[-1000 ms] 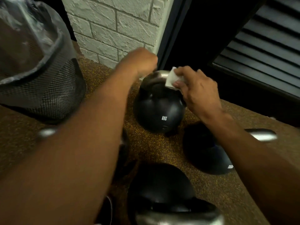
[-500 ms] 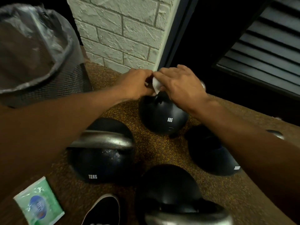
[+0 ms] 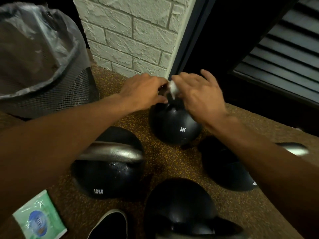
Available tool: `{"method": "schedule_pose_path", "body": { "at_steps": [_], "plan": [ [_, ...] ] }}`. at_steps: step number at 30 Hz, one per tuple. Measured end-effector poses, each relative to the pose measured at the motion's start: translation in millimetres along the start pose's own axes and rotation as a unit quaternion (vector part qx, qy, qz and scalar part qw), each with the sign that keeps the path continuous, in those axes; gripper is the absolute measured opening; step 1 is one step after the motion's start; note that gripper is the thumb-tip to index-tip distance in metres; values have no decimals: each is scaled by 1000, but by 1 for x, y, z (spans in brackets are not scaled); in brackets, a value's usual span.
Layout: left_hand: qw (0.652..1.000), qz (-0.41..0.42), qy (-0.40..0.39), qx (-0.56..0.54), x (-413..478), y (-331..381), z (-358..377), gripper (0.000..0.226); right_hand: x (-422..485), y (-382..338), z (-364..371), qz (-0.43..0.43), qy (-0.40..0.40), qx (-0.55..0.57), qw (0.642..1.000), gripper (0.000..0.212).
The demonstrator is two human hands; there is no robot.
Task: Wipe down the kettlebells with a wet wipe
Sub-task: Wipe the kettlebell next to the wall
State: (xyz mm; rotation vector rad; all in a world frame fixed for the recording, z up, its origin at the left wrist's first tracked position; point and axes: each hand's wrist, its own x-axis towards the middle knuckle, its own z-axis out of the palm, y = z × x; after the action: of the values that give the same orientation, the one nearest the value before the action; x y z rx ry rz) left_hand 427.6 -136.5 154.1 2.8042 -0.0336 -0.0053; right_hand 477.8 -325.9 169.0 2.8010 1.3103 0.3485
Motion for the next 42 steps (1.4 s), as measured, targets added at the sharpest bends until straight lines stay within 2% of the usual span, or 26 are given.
{"method": "schedule_pose_path", "body": {
  "at_steps": [3,6,9,13,16,18,20,21,23,25,28,31,33,35,37,38,40,42],
  "plan": [
    [999,-27,7,33,-1,0,-2,49,13,-21,-1,-57,-38,-47,997,50],
    [999,-31,-2,37,-3,0,-1,51,7,-6,-4,-58,-18,-55,997,41],
    [999,-20,-13,43,-4,1,-3,49,-12,15,-12,20,3,32,999,48],
    [998,-51,-45,-3,-3,6,-6,45,-51,35,-11,193,-7,140,971,44],
    [987,-98,-91,-93,-2,9,-10,35,-60,47,-6,269,-55,202,940,45],
    [961,-133,-104,-219,-4,10,-16,44,-52,45,-10,270,-76,242,929,52],
    [920,-174,-105,-335,-9,8,-23,63,-34,33,-15,209,-78,243,944,57],
    [904,-191,-105,-368,-12,5,-26,68,-23,24,-15,163,-86,207,961,60],
    [885,-217,-107,-398,-14,-1,-28,74,-4,8,-13,71,-107,85,988,70],
    [883,-233,-100,-394,-17,-4,-29,76,10,-7,-12,6,-115,-35,993,81],
    [878,-244,-108,-398,-21,0,-31,76,15,-32,-6,-98,-132,-178,970,91],
    [871,-252,-129,-402,-21,8,-29,73,7,-45,18,-200,-145,-334,910,78],
    [876,-255,-135,-386,-21,12,-26,71,4,-45,25,-213,-147,-389,884,73],
    [882,-258,-130,-372,-21,16,-24,67,4,-43,22,-213,-149,-398,880,72],
    [883,-257,-118,-374,-19,22,-24,63,1,-38,14,-201,-140,-380,892,71],
    [884,-251,-109,-378,-18,24,-25,64,-2,-35,10,-174,-120,-349,913,71],
    [888,-229,-96,-386,-14,27,-26,72,-6,-24,0,-51,-77,-219,971,69],
    [912,-186,-81,-356,-9,32,-29,71,-12,-6,-4,72,-36,-38,996,58]
  ]
}}
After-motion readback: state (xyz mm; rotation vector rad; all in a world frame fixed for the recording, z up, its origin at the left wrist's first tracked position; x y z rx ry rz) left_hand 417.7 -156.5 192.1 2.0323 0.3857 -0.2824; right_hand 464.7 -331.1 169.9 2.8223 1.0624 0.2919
